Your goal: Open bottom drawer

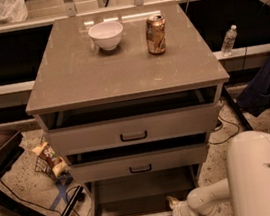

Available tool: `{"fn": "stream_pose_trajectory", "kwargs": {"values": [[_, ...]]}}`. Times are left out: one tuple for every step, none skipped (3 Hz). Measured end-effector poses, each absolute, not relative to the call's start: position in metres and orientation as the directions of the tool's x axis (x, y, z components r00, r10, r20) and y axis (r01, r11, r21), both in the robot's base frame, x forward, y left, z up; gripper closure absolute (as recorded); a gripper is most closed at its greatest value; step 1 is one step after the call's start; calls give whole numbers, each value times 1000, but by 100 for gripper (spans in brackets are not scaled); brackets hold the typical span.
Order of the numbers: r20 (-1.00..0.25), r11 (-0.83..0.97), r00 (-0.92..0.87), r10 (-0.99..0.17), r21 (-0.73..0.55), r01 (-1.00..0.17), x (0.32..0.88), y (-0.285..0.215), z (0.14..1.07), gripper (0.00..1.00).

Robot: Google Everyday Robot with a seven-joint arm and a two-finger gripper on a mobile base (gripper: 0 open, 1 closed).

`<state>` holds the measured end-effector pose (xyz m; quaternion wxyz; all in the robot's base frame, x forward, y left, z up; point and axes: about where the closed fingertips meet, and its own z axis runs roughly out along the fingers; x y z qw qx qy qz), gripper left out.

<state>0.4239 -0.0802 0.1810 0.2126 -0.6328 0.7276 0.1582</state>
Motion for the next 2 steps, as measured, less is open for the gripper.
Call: {"fn": "stream_pose_trajectory", "kwargs": {"values": [[-510,149,-109,-854,-39,-988,424,-80,181,0],[-510,148,-109,-853,-37,-988,423,-79,180,13]]}}
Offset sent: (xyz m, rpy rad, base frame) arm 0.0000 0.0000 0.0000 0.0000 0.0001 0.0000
